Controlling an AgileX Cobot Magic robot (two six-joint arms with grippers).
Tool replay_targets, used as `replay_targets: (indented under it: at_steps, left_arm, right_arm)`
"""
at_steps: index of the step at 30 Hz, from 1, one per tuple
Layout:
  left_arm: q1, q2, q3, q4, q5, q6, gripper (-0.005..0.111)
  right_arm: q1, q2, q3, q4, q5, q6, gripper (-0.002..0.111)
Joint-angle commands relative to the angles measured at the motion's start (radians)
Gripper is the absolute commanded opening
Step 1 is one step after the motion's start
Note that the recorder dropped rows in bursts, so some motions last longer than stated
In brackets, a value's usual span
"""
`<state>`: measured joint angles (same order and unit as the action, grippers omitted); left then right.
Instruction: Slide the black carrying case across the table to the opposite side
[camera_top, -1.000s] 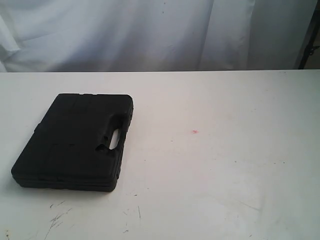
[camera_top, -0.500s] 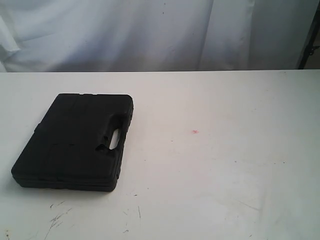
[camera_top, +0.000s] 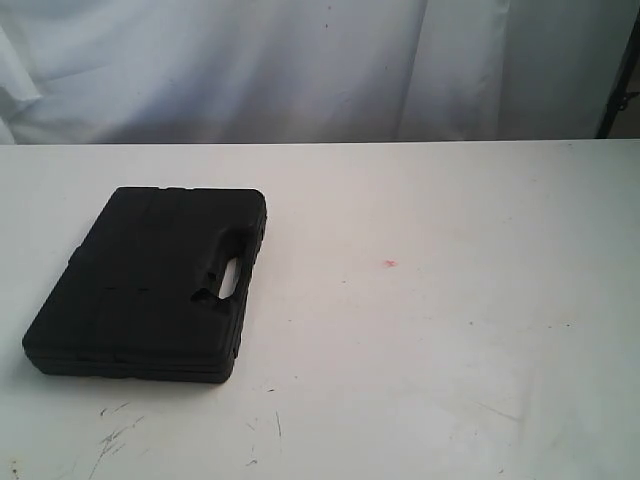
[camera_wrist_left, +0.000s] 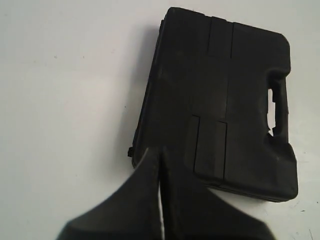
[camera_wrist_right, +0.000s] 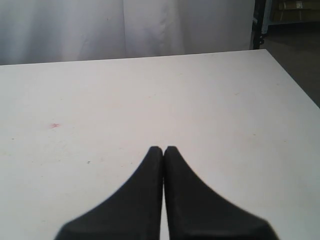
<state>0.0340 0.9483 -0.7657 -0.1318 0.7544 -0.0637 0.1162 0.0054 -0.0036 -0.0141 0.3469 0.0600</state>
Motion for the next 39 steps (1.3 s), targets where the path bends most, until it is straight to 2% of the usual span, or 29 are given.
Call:
replay_targets:
  at_steps: [1, 5, 11, 19, 27, 39]
  left_arm:
    - [0.001, 0.038, -0.009, -0.027, -0.008, -0.006, 0.000]
    - [0.001, 0.103, -0.031, -0.062, 0.024, 0.052, 0.000]
    - [-0.019, 0.287, -0.184, -0.102, 0.126, 0.072, 0.000]
    - [-0.165, 0.514, -0.381, -0.087, 0.172, 0.019, 0.000]
    - [-0.307, 0.714, -0.552, 0.064, 0.227, -0.138, 0.000]
    - [-0.408, 0.977, -0.755, 0.091, 0.312, -0.190, 0.000]
  right_arm:
    - [-0.007, -0.005, 0.004, -0.003, -0.001, 0.001, 0.000]
    - [-0.007, -0.005, 0.004, -0.003, -0.001, 0.001, 0.000]
    - [-0.007, -0.005, 0.004, -0.003, -0.001, 0.001, 0.000]
    - [-0.007, -0.005, 0.004, -0.003, -0.001, 0.001, 0.000]
    - [-0.007, -0.005, 0.004, -0.003, -0.001, 0.001, 0.000]
    - [-0.007, -0.005, 0.004, -0.003, -0.001, 0.001, 0.000]
